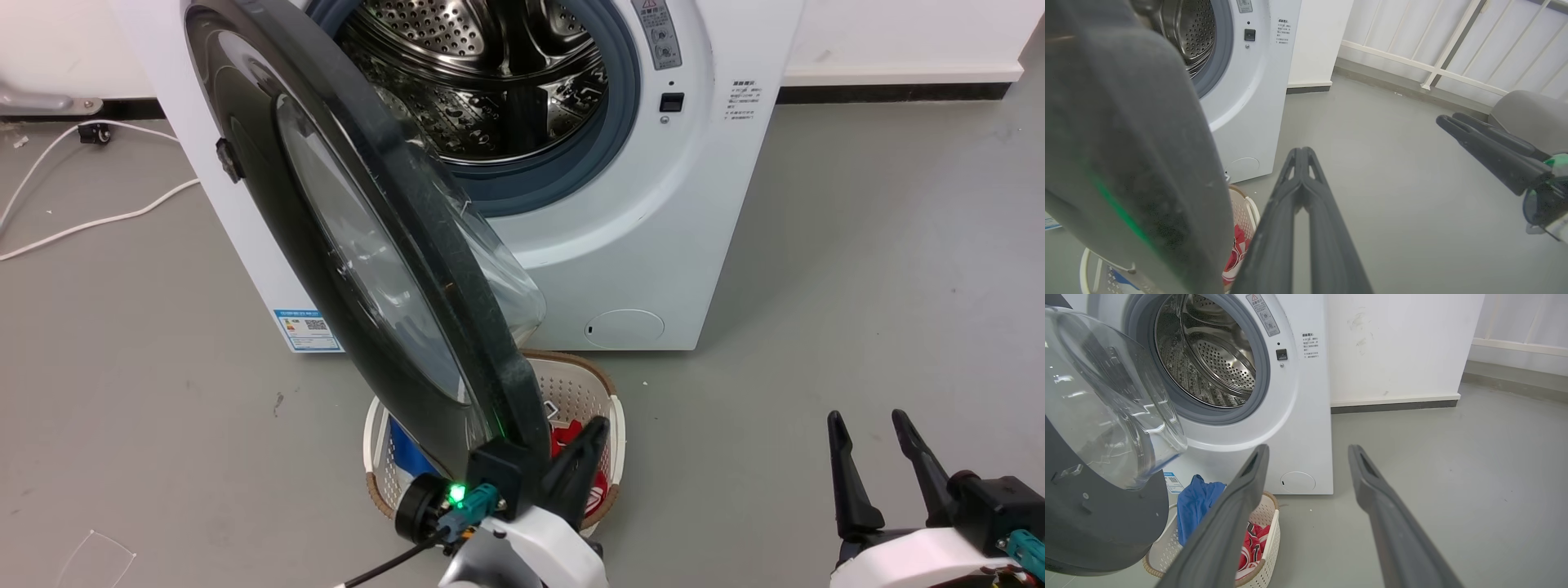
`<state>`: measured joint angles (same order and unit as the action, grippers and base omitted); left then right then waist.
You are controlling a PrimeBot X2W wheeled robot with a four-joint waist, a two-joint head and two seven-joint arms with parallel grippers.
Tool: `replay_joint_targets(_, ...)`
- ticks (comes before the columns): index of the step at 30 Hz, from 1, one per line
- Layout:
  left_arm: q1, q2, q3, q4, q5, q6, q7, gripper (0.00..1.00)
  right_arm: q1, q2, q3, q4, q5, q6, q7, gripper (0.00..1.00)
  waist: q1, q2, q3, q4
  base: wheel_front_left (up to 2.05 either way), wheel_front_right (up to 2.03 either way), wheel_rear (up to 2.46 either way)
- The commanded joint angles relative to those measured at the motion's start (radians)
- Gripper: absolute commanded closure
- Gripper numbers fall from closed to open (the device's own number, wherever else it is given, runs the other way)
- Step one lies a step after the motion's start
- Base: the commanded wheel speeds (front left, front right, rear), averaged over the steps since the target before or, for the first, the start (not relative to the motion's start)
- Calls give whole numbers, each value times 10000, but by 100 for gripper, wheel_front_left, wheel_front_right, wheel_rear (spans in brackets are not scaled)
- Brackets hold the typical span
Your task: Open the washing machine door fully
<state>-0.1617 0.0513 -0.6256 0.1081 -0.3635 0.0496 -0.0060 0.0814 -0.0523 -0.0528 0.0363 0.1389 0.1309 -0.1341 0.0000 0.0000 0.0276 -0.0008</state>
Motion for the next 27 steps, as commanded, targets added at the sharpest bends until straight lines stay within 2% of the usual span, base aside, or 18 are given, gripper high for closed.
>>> replay_joint_targets(1, -189, -11, 114, 203, -83, 172, -206, 100, -175, 36, 4, 34, 5, -2, 16, 0, 0, 0, 17, -14, 0, 0, 0)
replay_joint_targets(13, -115, 41, 471, 1010, -347, 1158, -1149, 100, 15, 37, -31, 81, 183, -2, 61, 0, 0, 0, -141, 143, 0, 0, 0)
replay_joint_targets(17, 120, 96, 518, 734, -324, 1269, -1509, 100, 88, 36, -3, 49, 237, -2, 94, 0, 0, 0, -165, 262, 0, 0, 0)
replay_joint_targets(27, 852, 659, 684, -109, -81, 1841, -1738, 100, 121, 34, -90, -36, 197, -2, 169, 0, 0, 0, -148, 862, 0, 0, 0)
